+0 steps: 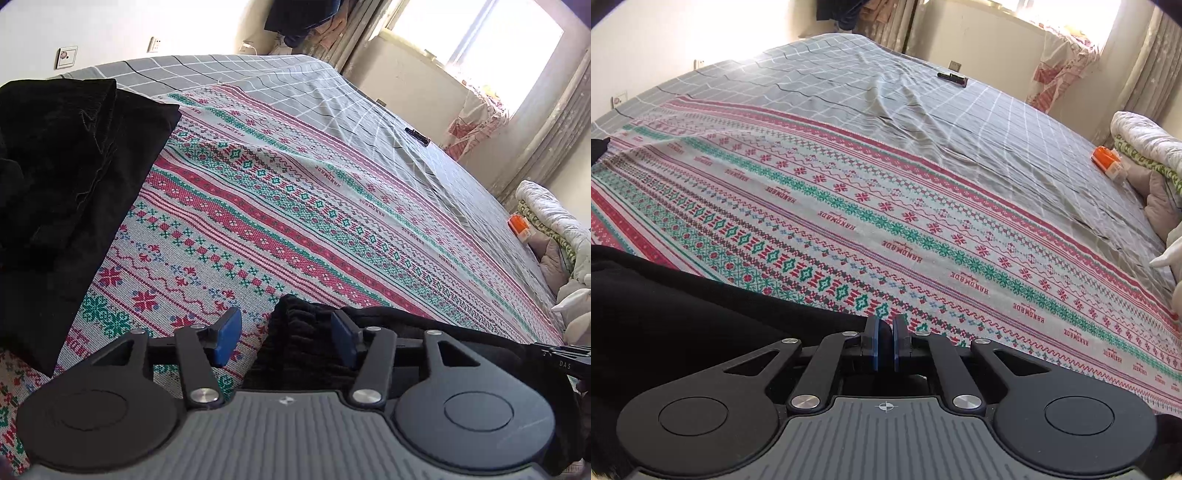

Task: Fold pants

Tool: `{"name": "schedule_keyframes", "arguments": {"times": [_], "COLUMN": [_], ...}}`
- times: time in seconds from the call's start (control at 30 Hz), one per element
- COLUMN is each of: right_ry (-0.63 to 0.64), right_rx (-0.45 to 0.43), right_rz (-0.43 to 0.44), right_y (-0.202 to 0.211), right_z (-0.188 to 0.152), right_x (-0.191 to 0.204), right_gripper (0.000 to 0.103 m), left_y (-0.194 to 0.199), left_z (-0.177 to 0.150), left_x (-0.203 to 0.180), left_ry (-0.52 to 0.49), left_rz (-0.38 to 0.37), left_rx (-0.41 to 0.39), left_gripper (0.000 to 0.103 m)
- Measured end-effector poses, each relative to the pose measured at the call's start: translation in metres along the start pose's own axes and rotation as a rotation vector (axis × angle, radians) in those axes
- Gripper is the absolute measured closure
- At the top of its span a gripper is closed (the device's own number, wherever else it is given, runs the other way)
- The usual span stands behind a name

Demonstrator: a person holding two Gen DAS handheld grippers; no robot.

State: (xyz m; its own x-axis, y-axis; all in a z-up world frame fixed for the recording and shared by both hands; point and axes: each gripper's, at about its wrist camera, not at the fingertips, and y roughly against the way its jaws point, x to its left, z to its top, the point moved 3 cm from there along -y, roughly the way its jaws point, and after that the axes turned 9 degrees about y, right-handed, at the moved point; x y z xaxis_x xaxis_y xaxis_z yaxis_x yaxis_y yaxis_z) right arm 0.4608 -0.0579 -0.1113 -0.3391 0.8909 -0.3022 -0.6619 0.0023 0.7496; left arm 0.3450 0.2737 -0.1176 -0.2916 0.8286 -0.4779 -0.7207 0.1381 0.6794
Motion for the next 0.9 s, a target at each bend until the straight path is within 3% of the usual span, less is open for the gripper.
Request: {"name": "schedule_keyframes", "arguments": {"times": [0.1, 0.17, 0.27, 0.5, 0.7, 0.8, 0.87, 0.9], "right_ry": [0.023, 0.041, 0.06, -0.011, -0.047, -0.072, -0.057, -0.046], "right_rx": [0.007, 0.01, -0.017, -0.134, -0.048, -0.052, -0.064, -0.069], "right_rz": [-0.004, -0.015, -0.069, -0.104, -0.032, -0.012, -0.026, -0.043], "right_y": [0.002, 0.002, 0.007, 0.012, -0.022, -0.014, -0.003, 0.004], "right_z": [-0.004, -0.003, 0.001, 0.027, 0.031, 0.026, 0.022, 0.02], "right_x": [0.006, 0.01, 0.014, 0.009, 0.025, 0.021, 0.013, 0.007], "right_gripper": [0.096, 0.096, 0.096, 0.096, 0.089, 0.075, 0.06, 0.056], "left_y": [-0.003, -0.003, 0.006, 0.028, 0.01, 0.025, 0.036, 0.039], "left_z": [-0.005, -0.008, -0.005, 0.007, 0.003, 0.004, 0.002, -0.001], "left_x": [-0.009, -0.017, -0.019, -0.016, -0.019, -0.034, -0.049, -0.058], "left_ry": [-0.042, -0.106, -0.072, 0.03, -0.013, -0.063, -0.088, -0.101], "left_rz": [-0.022, 0.033, 0.037, 0.074, 0.22, 0.224, 0.211, 0.201], "left_rx": [0.032, 0.021, -0.03, -0.215, -0.173, -0.218, -0.238, -0.238], "left_gripper": [0.019, 0.034, 0.049, 0.052, 0.042, 0.033, 0.018, 0.016]}}
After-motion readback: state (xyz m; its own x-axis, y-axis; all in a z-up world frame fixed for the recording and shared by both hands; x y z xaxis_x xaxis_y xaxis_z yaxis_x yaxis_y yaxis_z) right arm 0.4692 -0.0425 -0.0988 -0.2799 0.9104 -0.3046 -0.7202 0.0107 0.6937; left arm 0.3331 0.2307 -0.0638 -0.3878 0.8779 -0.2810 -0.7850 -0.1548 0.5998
